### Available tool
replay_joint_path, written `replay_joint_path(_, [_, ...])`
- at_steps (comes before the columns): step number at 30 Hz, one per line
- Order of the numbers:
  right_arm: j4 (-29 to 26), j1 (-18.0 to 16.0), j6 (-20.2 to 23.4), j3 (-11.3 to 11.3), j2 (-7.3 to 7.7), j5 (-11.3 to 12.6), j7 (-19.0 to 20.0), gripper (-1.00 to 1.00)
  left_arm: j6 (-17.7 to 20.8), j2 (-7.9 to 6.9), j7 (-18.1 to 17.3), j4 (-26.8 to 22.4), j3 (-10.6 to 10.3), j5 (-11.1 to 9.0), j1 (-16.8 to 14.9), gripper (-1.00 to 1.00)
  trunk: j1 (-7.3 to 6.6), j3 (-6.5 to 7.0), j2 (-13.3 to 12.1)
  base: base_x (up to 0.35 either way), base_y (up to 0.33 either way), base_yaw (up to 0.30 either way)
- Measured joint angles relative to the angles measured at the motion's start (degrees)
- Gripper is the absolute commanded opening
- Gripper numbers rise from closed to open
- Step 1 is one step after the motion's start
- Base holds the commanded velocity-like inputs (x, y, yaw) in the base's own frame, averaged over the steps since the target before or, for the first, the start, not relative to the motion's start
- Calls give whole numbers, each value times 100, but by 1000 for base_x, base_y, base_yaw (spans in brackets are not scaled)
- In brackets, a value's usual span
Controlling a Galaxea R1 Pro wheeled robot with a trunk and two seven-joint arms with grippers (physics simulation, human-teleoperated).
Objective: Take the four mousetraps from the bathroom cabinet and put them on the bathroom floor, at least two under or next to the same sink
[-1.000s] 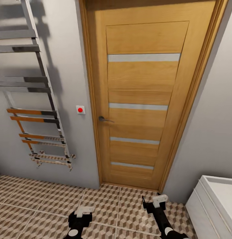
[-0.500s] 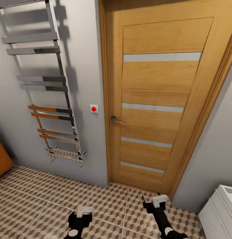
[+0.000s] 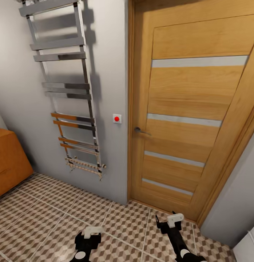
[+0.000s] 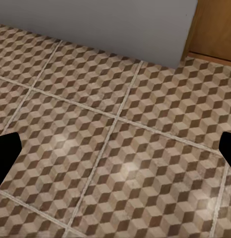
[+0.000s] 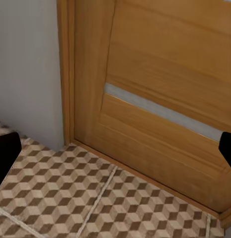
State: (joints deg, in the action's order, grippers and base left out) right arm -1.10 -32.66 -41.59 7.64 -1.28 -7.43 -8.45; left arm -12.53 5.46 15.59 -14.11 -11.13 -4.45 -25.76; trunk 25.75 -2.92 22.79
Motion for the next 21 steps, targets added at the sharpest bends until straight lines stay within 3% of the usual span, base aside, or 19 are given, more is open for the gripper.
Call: replay_joint_path(21, [0,1,0,0,-1,0,0,100,0,0,0,5,0,0,0,100,0,0,0,0,0,234])
